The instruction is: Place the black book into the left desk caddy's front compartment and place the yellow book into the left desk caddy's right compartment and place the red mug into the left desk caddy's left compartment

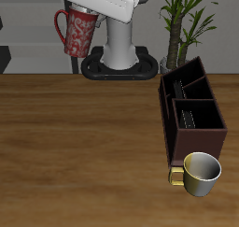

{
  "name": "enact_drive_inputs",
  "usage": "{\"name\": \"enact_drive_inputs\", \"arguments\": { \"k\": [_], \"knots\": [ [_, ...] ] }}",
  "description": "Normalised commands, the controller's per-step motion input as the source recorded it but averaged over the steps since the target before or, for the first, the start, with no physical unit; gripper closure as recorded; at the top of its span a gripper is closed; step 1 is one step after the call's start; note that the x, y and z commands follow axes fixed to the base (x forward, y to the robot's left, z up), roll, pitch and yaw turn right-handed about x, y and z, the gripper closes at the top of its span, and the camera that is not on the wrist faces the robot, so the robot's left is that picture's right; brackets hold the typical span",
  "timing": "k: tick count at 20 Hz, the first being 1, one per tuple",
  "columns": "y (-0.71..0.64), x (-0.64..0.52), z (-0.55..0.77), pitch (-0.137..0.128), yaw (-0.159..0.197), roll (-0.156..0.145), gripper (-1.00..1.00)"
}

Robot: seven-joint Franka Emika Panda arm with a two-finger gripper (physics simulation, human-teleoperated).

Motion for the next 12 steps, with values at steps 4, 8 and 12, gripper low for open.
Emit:
{"name": "enact_drive_inputs", "arguments": {
  "k": [4, 8, 12],
  "knots": [
    [0.28, -0.32, 0.17, -0.012, 0.011, -0.002, 1.0],
    [0.54, -0.28, -0.01, 0.001, 0.051, 0.045, 1.0],
    [0.34, -0.08, -0.19, 0.042, 0.03, 0.03, 1.0]
  ]
}}
